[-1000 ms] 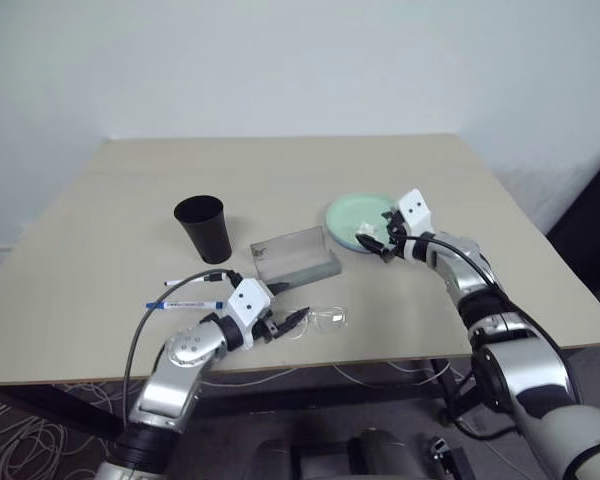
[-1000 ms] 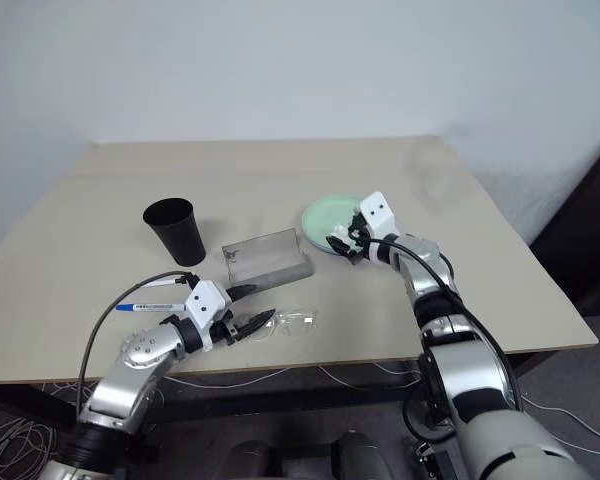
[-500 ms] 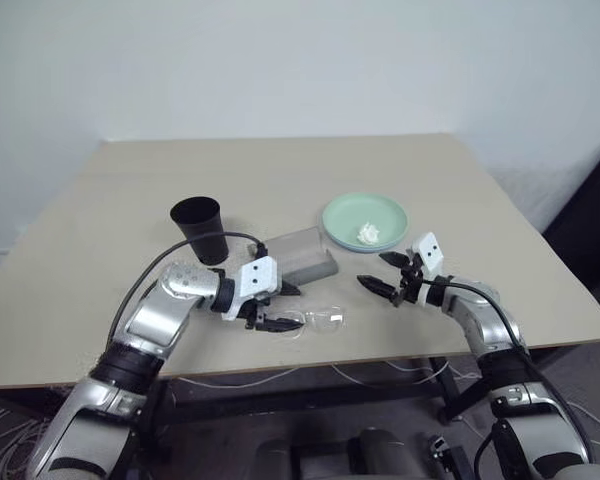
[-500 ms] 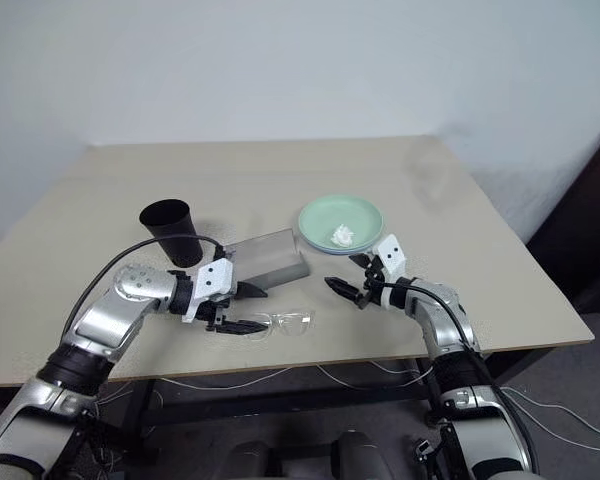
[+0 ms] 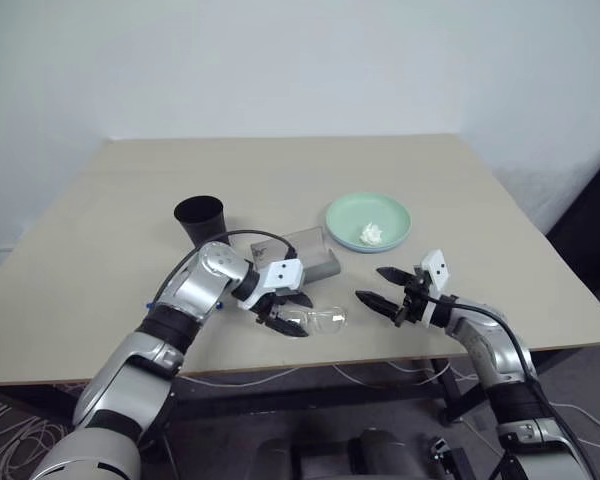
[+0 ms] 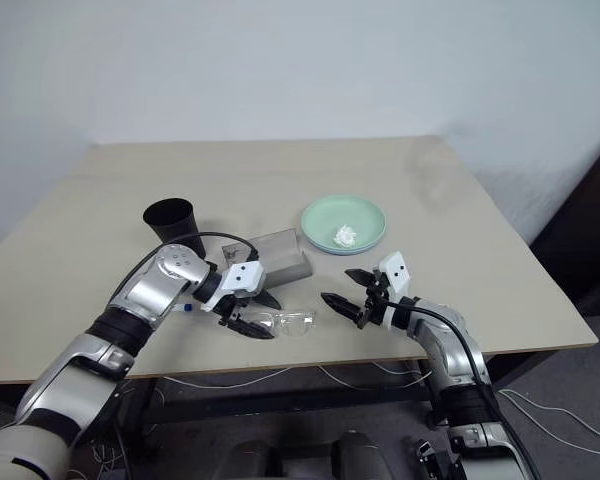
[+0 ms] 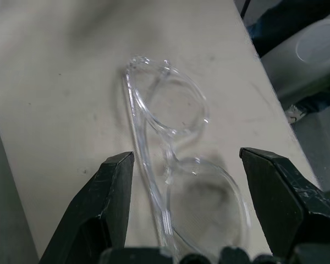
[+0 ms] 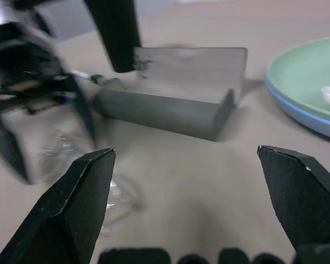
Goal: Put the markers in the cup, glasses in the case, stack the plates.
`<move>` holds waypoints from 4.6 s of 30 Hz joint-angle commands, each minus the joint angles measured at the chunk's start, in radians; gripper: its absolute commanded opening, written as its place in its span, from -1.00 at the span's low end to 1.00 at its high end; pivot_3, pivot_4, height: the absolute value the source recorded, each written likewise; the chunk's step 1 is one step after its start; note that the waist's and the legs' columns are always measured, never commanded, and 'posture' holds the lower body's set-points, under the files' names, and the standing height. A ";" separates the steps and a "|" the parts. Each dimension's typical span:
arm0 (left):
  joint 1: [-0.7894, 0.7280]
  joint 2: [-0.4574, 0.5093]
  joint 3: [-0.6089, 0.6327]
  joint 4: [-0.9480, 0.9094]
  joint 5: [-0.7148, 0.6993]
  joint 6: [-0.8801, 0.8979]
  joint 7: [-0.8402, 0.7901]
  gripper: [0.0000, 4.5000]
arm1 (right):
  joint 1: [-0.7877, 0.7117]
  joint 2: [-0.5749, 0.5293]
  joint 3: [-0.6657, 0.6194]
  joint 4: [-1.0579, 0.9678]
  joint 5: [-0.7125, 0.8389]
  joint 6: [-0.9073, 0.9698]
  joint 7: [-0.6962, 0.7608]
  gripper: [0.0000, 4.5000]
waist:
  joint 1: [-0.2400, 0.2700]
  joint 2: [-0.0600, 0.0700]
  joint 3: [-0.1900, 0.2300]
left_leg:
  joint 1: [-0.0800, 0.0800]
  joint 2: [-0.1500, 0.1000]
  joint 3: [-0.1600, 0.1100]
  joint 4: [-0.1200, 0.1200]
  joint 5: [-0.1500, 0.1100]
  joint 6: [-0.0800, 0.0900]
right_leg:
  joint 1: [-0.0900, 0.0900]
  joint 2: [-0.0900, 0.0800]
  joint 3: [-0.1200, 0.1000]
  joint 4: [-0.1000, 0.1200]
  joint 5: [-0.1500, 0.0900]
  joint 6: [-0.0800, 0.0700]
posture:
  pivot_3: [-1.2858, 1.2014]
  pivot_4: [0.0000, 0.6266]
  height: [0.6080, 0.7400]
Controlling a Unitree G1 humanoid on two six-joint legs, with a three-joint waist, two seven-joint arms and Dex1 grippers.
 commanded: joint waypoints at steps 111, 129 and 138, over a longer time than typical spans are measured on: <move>-0.301 -0.135 0.161 0.647 0.231 -0.153 0.100 -0.28 | -0.024 -0.010 0.055 -0.003 -0.012 -0.050 -0.110 1.00 | -0.003 -0.003 -0.001 | 0.002 -0.002 -0.002 0.006 -0.002 0.003 | 0.003 0.000 0.002 0.004 -0.001 0.002 | 0.03 -1.00 1.00; -0.384 -0.152 0.253 0.691 0.222 -0.250 0.477 0.09 | -0.024 -0.008 0.060 -0.002 -0.012 -0.045 -0.112 1.00 | -0.001 -0.004 0.000 | 0.000 -0.002 -0.002 0.007 -0.002 0.003 | 0.002 -0.001 0.002 0.004 -0.001 0.003 | 0.03 -1.00 1.00; -0.379 -0.147 0.218 0.716 0.287 -0.284 0.658 -0.99 | -0.027 -0.010 0.062 -0.001 -0.014 -0.043 -0.112 1.00 | 0.000 -0.004 0.000 | 0.000 -0.002 -0.002 0.007 -0.002 0.003 | 0.002 -0.001 0.001 0.004 -0.001 0.003 | 0.03 -1.00 1.00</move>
